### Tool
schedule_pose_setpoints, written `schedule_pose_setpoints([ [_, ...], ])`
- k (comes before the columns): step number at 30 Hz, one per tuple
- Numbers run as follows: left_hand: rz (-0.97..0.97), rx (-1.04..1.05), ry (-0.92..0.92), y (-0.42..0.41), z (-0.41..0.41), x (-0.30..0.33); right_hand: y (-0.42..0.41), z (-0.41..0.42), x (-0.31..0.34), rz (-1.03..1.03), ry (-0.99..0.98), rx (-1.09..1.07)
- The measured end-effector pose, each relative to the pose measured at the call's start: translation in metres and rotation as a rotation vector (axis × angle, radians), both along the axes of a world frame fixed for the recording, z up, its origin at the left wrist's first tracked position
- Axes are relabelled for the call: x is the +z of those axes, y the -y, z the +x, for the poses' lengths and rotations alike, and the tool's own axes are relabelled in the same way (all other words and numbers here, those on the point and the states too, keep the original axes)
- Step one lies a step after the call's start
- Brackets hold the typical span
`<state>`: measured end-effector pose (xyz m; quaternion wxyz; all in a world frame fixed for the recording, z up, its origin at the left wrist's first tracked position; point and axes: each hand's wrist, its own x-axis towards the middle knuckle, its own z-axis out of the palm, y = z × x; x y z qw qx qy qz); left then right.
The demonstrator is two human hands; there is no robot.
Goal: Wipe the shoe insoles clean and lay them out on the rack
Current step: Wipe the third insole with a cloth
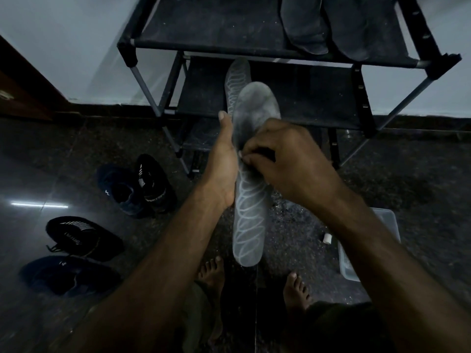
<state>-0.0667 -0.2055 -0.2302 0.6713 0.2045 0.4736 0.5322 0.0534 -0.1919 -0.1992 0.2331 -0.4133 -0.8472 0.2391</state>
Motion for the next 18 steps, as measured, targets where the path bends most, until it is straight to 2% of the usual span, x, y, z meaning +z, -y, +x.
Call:
schedule_pose_setpoints([
  [3, 0.037, -0.007, 0.058, 0.001, -0.002, 0.004, -0.003, 0.004, 0.005, -0.081, -0.005, 0.06],
  [8, 0.083, -0.046, 0.122, -0.002, 0.004, 0.004, -0.014, 0.016, 0.005, -0.108, -0.306, -0.234],
  [11, 0.082, -0.022, 0.085, -0.003, -0.001, 0.001, -0.024, 0.026, 0.001, -0.086, -0.375, -0.361],
  [14, 0.087, 0.003, 0.063, -0.004, -0.002, 0.0, -0.024, 0.027, -0.001, -0.023, -0.33, -0.366],
  [18, 0.104, -0.014, 0.112, -0.003, -0.001, 0.0, -0.015, 0.017, -0.006, 0.147, -0.141, -0.257],
])
